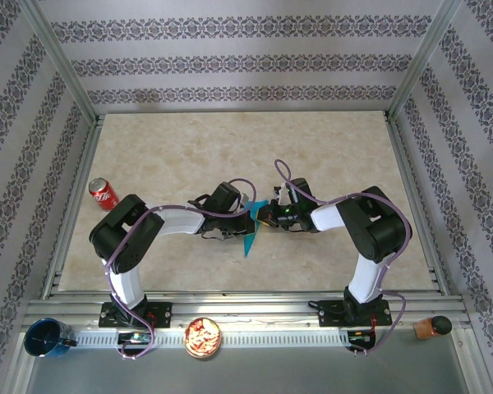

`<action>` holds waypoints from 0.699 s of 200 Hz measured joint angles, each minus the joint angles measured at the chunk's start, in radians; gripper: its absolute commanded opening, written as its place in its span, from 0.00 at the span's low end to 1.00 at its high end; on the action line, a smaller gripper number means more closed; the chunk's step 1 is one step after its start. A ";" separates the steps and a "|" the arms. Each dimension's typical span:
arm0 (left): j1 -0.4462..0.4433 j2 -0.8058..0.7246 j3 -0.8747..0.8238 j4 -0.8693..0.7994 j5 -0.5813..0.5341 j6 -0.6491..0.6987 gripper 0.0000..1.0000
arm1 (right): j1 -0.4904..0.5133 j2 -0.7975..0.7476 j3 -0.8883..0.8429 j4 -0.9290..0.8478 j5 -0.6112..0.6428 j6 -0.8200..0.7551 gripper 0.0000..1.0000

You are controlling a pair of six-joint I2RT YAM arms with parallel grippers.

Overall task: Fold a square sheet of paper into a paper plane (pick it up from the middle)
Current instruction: Fold the paper plane at the center of the table.

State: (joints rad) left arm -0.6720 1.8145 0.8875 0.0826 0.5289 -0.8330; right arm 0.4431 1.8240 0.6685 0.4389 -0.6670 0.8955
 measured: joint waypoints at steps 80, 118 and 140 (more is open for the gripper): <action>0.001 -0.017 -0.090 0.103 -0.009 0.023 0.00 | 0.010 -0.018 0.000 -0.015 0.015 0.000 0.11; 0.002 -0.051 -0.146 0.127 0.015 0.063 0.00 | -0.003 -0.171 -0.017 -0.082 0.037 -0.016 0.11; 0.004 -0.066 -0.167 0.128 0.042 0.097 0.00 | -0.022 -0.278 -0.032 -0.117 0.049 -0.049 0.07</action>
State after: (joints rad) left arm -0.6682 1.7489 0.7208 0.2104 0.5705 -0.7364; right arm 0.4210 1.5459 0.6365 0.3214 -0.6178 0.8463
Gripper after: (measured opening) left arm 0.050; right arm 0.085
